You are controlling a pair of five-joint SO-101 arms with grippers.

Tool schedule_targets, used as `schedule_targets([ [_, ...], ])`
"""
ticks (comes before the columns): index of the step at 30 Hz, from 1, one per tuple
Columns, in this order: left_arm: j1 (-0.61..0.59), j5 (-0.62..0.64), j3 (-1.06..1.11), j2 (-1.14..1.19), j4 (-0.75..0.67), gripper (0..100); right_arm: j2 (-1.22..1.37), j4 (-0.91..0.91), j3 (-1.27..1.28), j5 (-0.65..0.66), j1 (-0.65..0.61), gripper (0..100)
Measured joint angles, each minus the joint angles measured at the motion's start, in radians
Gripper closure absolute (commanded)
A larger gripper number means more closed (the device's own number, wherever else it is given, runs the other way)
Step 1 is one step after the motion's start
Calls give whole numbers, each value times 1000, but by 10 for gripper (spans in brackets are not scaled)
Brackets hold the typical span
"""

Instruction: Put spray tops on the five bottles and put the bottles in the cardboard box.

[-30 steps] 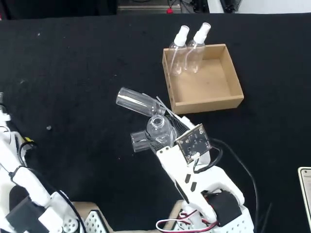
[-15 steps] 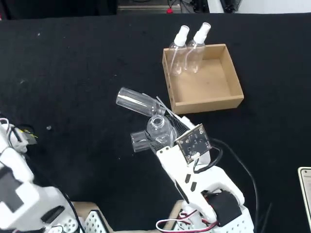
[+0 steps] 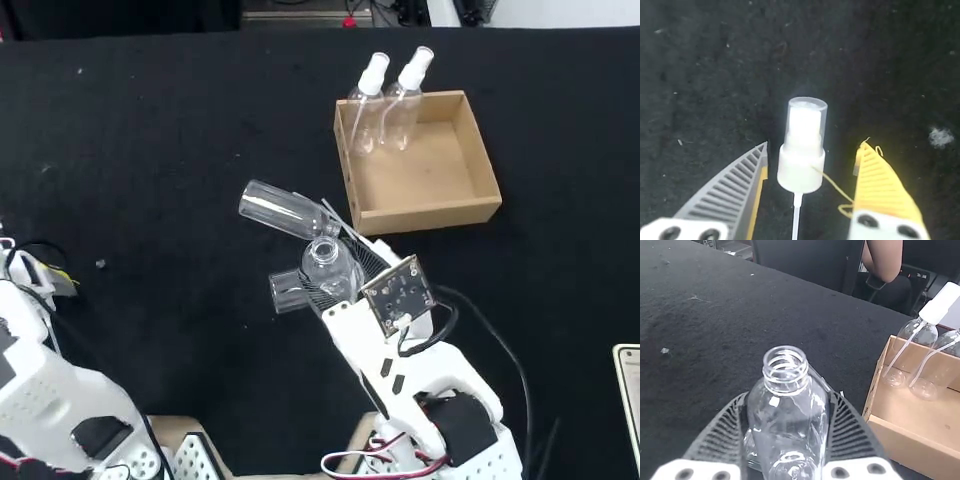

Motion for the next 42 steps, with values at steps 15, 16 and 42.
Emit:
schedule_targets([
  [15,123,-61,-72,26,94,970,0,0,0,0,0,986],
  [16,118,-63,-95,26,135,970,0,0,0,0,0,986],
  [42,930,193,-402,-925,381,970,0,-64,89,-138,0,986],
])
